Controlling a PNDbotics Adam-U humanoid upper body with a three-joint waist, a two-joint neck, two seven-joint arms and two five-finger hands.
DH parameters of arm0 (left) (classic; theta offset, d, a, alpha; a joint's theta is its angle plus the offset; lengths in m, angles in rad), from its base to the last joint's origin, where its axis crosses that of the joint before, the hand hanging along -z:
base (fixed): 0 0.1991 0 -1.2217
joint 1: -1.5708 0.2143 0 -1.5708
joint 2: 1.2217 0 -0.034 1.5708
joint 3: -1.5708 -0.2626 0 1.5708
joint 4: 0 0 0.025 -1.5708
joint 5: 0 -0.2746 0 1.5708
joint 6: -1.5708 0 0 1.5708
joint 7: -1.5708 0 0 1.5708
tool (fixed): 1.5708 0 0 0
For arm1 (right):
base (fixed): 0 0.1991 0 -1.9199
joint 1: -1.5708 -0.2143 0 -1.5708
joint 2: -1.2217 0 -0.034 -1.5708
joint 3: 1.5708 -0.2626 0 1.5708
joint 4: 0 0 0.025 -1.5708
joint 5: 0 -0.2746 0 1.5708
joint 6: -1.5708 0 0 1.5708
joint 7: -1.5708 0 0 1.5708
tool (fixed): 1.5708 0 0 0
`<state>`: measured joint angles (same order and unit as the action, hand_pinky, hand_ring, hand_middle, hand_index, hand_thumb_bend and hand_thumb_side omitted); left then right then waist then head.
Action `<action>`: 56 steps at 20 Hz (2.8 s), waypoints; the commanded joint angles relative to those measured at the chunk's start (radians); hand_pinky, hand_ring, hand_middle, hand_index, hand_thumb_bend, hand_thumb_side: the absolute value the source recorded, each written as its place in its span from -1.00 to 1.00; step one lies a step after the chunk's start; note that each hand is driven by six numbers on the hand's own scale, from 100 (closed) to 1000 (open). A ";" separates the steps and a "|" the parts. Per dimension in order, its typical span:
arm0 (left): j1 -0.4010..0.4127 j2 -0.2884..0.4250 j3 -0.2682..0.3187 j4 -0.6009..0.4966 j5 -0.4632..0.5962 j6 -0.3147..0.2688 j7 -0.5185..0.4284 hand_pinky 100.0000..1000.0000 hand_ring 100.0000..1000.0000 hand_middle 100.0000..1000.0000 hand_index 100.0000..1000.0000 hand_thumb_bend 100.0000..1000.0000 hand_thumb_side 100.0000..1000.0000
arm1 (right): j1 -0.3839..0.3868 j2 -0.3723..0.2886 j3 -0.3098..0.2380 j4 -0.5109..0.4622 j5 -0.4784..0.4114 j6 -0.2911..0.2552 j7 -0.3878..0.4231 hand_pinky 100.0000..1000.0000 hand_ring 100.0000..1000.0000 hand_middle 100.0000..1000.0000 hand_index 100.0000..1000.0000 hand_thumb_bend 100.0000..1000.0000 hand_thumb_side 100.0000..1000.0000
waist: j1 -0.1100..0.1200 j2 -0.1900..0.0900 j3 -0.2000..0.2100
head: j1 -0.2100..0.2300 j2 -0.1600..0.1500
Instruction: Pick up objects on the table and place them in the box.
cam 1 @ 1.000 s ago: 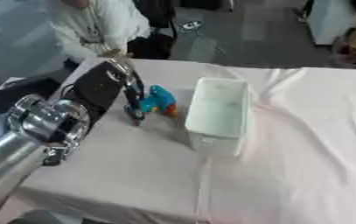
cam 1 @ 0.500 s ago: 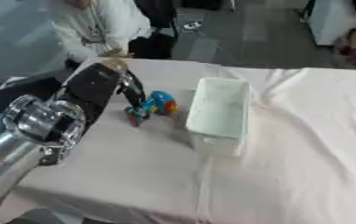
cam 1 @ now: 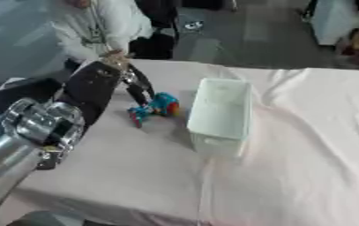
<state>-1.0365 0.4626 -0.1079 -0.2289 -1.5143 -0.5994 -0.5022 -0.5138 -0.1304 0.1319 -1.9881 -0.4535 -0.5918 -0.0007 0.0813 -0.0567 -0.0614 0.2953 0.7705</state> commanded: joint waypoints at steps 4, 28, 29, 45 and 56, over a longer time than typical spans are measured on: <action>-0.006 0.028 -0.004 -0.013 -0.028 -0.082 -0.051 0.50 0.94 1.00 1.00 0.64 0.93 | -0.016 -0.004 -0.004 -0.012 0.006 -0.001 -0.003 -0.52 -0.39 -0.20 0.15 -1.00 1.00 | -0.001 -0.006 -0.003 | 0.002 -0.001; 0.025 0.022 0.000 0.002 -0.171 -0.095 0.154 0.12 0.61 0.86 1.00 -0.06 -0.09 | -0.021 -0.003 -0.004 -0.012 0.005 -0.003 -0.003 -0.52 -0.39 -0.20 0.15 -1.00 1.00 | -0.002 0.000 -0.007 | 0.004 -0.001; 0.025 0.022 -0.001 0.001 -0.179 -0.094 0.161 0.13 0.62 0.87 1.00 -0.05 -0.09 | -0.021 -0.002 -0.004 -0.012 0.005 -0.003 -0.003 -0.52 -0.39 -0.20 0.15 -1.00 1.00 | -0.002 0.000 -0.007 | 0.004 -0.001; 0.062 0.020 -0.003 -0.005 -0.316 -0.069 0.421 -1.00 -0.46 -0.34 0.22 -1.00 0.12 | -0.023 -0.002 -0.005 -0.012 0.004 -0.004 -0.003 -0.52 -0.39 -0.20 0.15 -1.00 1.00 | -0.003 0.001 -0.007 | 0.010 -0.001; 0.073 0.047 -0.019 -0.101 -0.240 -0.099 0.708 -1.00 -1.00 -1.00 -0.61 -1.00 -0.02 | -0.021 -0.004 -0.005 -0.012 0.003 -0.004 -0.003 -0.52 -0.39 -0.20 0.15 -1.00 1.00 | -0.004 -0.001 -0.007 | 0.022 -0.001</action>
<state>-0.9440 0.4652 -0.1217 -0.2955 -1.7719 -0.6973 0.1770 -0.5184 -0.1300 0.1317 -1.9881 -0.4534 -0.5954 -0.0043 0.0787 -0.0477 -0.0689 0.3076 0.7705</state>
